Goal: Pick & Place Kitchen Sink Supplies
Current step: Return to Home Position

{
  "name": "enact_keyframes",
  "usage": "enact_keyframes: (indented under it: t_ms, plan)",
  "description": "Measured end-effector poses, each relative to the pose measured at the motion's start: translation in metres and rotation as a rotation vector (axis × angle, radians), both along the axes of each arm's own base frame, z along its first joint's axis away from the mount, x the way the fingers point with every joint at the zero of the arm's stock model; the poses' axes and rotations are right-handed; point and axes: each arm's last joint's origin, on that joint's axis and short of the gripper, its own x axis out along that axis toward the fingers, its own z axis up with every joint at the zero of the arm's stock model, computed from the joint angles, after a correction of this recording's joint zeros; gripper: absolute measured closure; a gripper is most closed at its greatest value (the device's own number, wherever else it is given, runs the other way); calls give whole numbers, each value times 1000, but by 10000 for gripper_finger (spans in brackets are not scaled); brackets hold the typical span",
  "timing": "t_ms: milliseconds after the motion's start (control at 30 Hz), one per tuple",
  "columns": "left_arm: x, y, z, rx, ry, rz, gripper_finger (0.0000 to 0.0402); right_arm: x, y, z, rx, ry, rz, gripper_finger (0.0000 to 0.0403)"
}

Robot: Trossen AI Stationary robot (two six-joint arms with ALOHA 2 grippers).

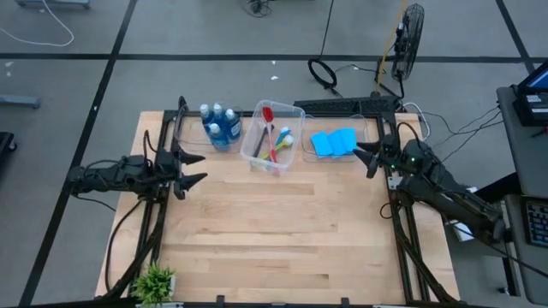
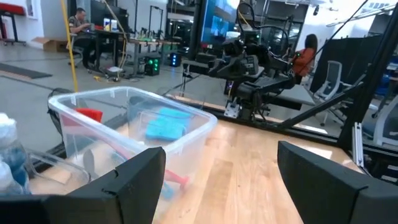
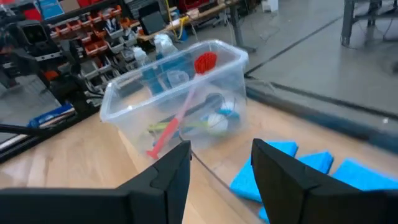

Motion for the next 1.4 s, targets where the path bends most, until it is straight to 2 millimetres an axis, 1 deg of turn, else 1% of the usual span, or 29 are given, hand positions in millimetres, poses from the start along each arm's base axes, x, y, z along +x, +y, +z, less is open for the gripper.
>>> enact_keyframes:
  t_ms: [133, 333, 433, 533, 633, 700, 800, 900, 967, 1200, 1400]
  plan:
    - [2, 0, -5, -28, 5, -1, 91, 1, -1, -22, 58, -28, -13, 248]
    - [2, 0, -4, -32, -8, -1, 91, 10, -6, -54, 75, -196, -19, 248]
    - [2, 0, -3, -31, -22, -2, 91, 13, -4, -46, 79, -315, 19, 248]
    - [2, 0, -3, -25, -18, -1, 91, 16, 1, -52, 131, -263, 68, 248]
    - [2, 0, -3, -18, -17, 1, 91, 19, 7, -48, 124, -305, 141, 248]
    - [2, 0, -3, -14, -17, 5, 91, 22, 12, -52, 165, -272, 182, 248]
    - [2, 0, -3, -2, -14, 6, 91, 24, 18, -52, 179, -261, 239, 248]
    - [2, 0, -3, 4, -13, 7, 91, 25, 22, -55, 201, -235, 255, 248]
    - [2, 0, -3, 19, -8, 10, 91, 25, 24, -55, 179, -226, 276, 248]
    - [2, 0, -5, 62, 28, 16, 91, 25, 23, -60, 118, -158, 234, 248]
    - [2, 0, -9, 75, 69, 15, 91, 25, 23, -59, 84, -148, 248, 248]
